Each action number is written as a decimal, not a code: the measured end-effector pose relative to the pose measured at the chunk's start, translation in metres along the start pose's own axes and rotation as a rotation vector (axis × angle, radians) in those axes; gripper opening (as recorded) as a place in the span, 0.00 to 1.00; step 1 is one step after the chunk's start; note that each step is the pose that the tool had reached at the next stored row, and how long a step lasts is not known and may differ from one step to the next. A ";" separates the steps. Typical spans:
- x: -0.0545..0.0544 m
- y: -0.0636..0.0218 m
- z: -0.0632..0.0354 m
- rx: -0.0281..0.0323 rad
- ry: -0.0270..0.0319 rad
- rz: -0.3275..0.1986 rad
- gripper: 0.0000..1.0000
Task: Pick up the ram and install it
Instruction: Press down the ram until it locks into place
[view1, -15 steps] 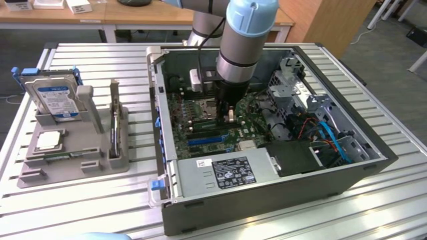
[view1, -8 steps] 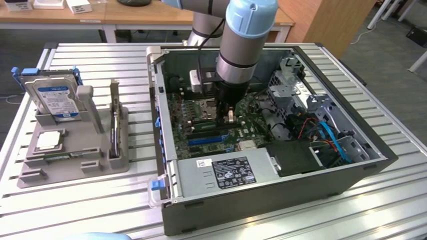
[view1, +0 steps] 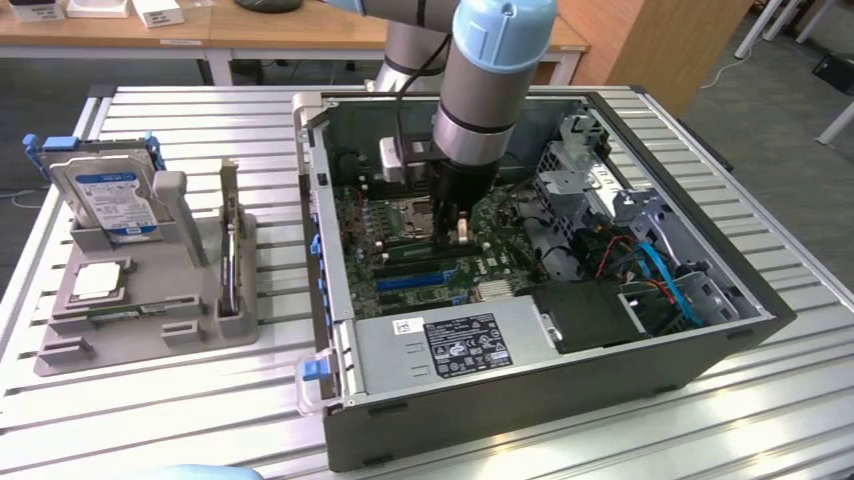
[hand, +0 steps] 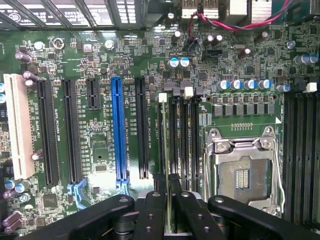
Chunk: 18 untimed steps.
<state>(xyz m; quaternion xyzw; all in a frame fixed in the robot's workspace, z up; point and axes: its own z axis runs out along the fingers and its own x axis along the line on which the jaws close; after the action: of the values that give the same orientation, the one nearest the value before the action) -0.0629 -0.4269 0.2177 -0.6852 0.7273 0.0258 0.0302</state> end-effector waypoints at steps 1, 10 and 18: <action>0.000 0.0000 -0.0010 0.0001 -0.0001 0.000 0.14; -0.001 0.0000 -0.0086 0.0001 -0.0002 0.000 0.14; -0.001 -0.0001 -0.0136 0.0001 -0.0002 0.000 0.14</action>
<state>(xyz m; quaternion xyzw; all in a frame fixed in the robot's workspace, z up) -0.0629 -0.4269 0.2313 -0.6852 0.7273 0.0259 0.0303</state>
